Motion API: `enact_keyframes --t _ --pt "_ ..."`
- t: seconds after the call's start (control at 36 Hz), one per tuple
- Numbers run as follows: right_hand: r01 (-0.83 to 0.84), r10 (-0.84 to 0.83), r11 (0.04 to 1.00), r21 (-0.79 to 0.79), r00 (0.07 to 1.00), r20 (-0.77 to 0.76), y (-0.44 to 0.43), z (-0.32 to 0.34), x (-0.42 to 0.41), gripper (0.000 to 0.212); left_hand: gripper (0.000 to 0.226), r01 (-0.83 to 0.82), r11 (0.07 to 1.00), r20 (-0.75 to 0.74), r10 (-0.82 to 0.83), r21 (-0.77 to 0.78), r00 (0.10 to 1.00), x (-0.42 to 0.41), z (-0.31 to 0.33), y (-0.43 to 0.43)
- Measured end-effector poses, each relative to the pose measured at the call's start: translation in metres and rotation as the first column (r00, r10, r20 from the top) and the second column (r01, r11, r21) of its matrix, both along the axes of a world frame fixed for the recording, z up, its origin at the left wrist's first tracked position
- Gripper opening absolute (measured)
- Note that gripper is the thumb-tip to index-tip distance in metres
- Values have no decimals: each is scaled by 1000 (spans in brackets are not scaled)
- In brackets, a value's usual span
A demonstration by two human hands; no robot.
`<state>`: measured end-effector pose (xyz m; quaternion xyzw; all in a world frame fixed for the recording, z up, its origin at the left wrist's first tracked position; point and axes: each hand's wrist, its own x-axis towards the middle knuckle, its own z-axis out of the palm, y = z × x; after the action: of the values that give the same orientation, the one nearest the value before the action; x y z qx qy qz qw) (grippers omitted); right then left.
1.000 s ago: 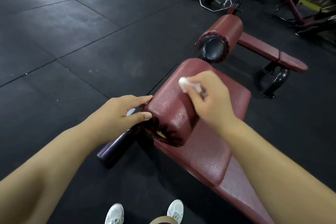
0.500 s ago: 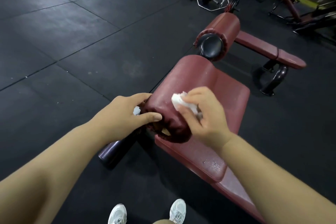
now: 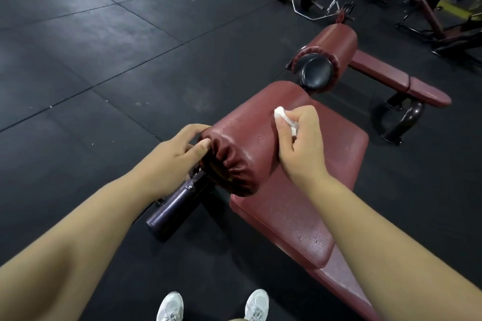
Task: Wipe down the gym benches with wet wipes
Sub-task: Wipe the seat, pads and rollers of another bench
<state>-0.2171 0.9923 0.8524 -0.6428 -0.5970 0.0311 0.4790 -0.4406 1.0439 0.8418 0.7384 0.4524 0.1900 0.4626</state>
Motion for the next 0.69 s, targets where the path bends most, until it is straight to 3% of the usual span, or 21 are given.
enact_keyframes --t 0.08,0.19,0.25,0.31,0.36,0.42,0.44,0.5,0.58,0.64,0.69 --pt "4 -4 1000 -25 1000 -5 1 5 4 13 29 -5 998 -12 6 65 1000 -1 7 -2" --pt "59 -64 996 -74 995 -76 -3 9 2 16 68 45 992 -11 -44 119 999 -4 16 -1" --pt "31 -35 997 -64 998 -58 -10 12 -7 14 75 71 985 -59 -62 158 996 0 18 -1" --pt "-138 138 990 -13 988 64 -19 14 -20 7 74 53 990 -75 -43 132 996 3 17 1" --pt "-361 346 932 23 908 236 -26 15 -28 9 70 48 994 -80 -40 99 996 4 13 4" --pt "-456 419 890 28 840 345 -20 19 -24 14 63 63 996 -66 -59 68 996 3 8 6" --pt "-430 386 902 33 841 380 -13 21 -17 12 56 65 996 -44 -63 55 997 3 8 6" --pt "-213 184 976 49 920 345 5 24 4 4 44 65 997 -18 -64 51 998 4 8 7" --pt "176 -173 983 -54 983 56 28 25 41 18 40 70 992 -28 -68 104 997 5 10 6" --pt "278 -285 955 -106 957 -53 32 21 49 23 35 78 986 -22 -75 150 997 6 10 6" --pt "273 -276 960 -58 961 -34 22 18 36 25 34 76 986 -26 -73 146 997 6 10 6"
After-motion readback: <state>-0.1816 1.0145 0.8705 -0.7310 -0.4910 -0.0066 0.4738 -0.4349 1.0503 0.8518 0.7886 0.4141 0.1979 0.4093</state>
